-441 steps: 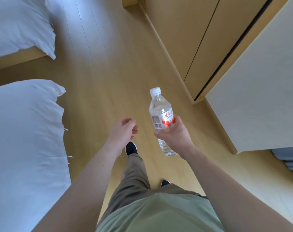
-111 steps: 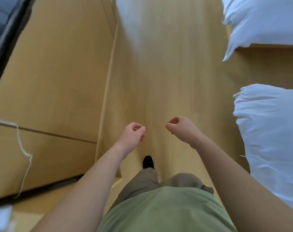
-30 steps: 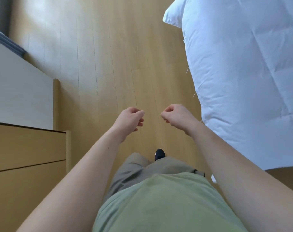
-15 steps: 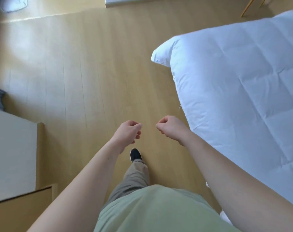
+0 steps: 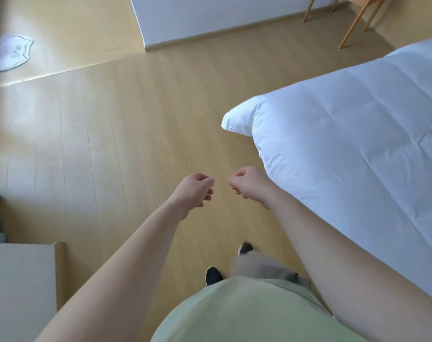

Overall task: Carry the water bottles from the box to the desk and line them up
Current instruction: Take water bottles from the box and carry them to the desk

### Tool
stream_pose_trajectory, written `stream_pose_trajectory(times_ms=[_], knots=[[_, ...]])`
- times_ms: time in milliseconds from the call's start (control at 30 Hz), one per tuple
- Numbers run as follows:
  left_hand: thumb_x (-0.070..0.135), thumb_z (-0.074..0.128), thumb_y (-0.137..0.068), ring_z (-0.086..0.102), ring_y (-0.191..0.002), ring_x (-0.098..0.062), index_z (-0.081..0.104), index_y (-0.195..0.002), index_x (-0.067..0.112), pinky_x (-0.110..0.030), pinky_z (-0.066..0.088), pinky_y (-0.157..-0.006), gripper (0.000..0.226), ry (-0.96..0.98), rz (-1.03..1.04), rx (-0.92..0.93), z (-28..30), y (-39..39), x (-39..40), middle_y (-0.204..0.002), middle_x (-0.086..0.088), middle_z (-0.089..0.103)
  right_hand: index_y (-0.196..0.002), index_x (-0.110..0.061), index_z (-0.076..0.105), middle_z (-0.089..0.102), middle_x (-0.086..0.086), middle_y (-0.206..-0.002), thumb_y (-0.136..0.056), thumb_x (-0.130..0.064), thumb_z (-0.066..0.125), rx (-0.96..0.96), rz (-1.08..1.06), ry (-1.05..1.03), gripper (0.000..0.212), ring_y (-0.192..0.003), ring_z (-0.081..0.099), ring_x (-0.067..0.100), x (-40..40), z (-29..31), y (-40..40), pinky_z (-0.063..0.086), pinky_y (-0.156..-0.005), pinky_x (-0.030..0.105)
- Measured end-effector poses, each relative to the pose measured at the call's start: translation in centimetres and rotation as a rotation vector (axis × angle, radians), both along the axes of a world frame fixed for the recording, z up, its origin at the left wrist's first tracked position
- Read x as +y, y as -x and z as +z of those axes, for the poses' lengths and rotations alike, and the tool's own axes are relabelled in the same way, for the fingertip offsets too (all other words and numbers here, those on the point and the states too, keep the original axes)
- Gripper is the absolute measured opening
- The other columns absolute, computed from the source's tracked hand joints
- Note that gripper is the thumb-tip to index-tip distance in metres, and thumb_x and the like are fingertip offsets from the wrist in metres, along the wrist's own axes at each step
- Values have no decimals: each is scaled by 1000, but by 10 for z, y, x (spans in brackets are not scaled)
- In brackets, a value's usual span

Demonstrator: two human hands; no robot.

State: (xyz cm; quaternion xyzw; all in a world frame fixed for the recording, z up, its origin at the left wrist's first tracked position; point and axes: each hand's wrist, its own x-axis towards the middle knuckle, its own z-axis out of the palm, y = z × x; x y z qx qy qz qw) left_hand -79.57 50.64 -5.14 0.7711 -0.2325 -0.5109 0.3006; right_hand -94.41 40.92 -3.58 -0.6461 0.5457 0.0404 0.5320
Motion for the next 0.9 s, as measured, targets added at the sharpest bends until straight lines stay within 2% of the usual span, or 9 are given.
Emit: stream_pose_trajectory(times_ms=[233, 367, 500, 600, 733, 833, 900], knots=[[35, 55, -102, 71, -96, -21, 64, -110, 17, -39, 57, -86, 22, -38, 44, -19, -11, -42, -78, -101, -5, 72, -106, -15, 63, 71, 8, -107, -90, -29, 59, -21, 23, -19, 22, -107, 68, 27, -90, -13, -45, 55, -99, 47], [37, 55, -102, 71, -98, -22, 64, -112, 17, -37, 57, -83, 24, -58, 67, -39, -5, -64, -136, -102, -5, 72, -102, -16, 63, 73, 9, -102, -91, -29, 60, -24, 36, -33, 17, -105, 69, 27, -158, -12, -69, 56, -98, 48], [36, 55, -102, 71, -92, -20, 63, -101, 20, -35, 56, -78, 17, -44, 81, -57, -1, -82, -201, -100, -4, 72, -102, -12, 64, 73, 8, -97, -90, -27, 60, -30, 64, -7, 20, -97, 69, 26, -226, -10, -88, 57, -95, 47], [34, 57, -101, 69, -83, -18, 61, -93, 23, -32, 54, -73, 15, -25, 109, -65, -2, -96, -244, -96, -4, 71, -96, -9, 64, 68, 11, -88, -88, -23, 58, -64, 50, 11, 18, -84, 64, 26, -270, -10, -100, 56, -84, 41], [37, 58, -100, 72, -86, -16, 64, -101, 23, -39, 58, -83, 16, -7, 113, -56, 0, -113, -290, -98, -3, 73, -99, -5, 67, 69, 8, -89, -87, -24, 57, -85, -7, -18, 25, -79, 61, 23, -315, -7, -110, 58, -87, 42], [37, 57, -99, 72, -91, -17, 65, -106, 21, -40, 58, -87, 19, -41, 90, -35, -4, -122, -325, -101, -3, 73, -93, -16, 59, 63, 8, -87, -87, -22, 55, -82, -7, -45, 9, -79, 55, 21, -342, -12, -115, 51, -79, 37], [37, 58, -99, 72, -92, -17, 64, -105, 22, -41, 59, -87, 18, -34, 74, -31, -7, -131, -348, -100, -3, 73, -93, -17, 59, 64, 7, -88, -88, -22, 55, -79, -24, -48, 8, -80, 56, 21, -361, -16, -122, 55, -84, 40]])
